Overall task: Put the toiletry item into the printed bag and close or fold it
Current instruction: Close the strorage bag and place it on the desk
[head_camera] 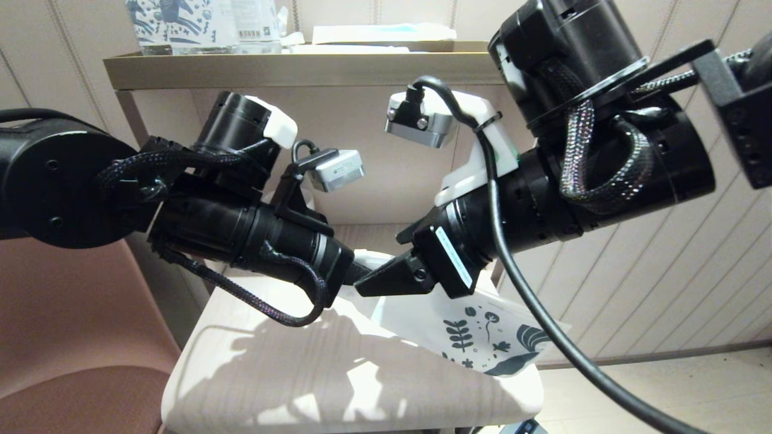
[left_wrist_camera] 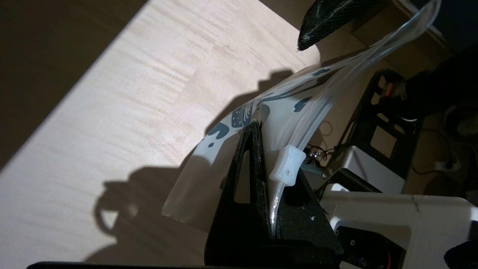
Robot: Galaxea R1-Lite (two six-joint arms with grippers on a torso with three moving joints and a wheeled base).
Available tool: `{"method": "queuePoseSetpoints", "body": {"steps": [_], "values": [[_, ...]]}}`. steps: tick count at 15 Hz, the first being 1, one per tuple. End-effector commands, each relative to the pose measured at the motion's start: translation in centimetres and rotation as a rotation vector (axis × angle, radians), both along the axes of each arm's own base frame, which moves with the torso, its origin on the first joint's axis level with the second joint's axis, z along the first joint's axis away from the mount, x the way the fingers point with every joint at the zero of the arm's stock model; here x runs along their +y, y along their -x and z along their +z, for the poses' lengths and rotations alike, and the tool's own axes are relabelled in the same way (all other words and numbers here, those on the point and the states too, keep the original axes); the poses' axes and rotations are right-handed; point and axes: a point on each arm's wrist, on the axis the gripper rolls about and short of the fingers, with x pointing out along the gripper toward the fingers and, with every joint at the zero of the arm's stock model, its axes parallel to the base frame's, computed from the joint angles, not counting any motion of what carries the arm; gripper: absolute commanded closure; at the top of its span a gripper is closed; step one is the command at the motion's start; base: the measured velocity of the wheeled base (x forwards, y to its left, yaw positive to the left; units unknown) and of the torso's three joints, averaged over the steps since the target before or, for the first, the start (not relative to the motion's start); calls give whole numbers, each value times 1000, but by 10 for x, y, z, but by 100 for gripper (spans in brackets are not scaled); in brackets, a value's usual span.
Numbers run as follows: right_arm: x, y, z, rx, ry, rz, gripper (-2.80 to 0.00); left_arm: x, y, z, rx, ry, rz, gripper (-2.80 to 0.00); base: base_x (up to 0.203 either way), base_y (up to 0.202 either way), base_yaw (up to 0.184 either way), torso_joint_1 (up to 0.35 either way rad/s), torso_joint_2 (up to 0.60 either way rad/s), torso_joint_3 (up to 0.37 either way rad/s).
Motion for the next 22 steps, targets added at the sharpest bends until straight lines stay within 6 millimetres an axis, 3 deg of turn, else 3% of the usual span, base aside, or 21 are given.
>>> {"method": "queuePoseSetpoints", "body": {"steps": [1,5,16,22], "values": [[0,-7,-8,8,24,23,-280,0,-6,-6,17,-8,2,0,0,0,0,0,0,0],[-8,-15,-7,-22,23,55,-280,-3,-9,-12,22,-20,-13,0,0,0,0,0,0,0],[11,-52,-28,-48,44,136,-280,-3,-9,-17,19,-34,-28,0,0,0,0,0,0,0],[9,-54,-28,-78,40,191,-280,-3,-8,-20,41,-8,-77,0,0,0,0,0,0,0]]}}
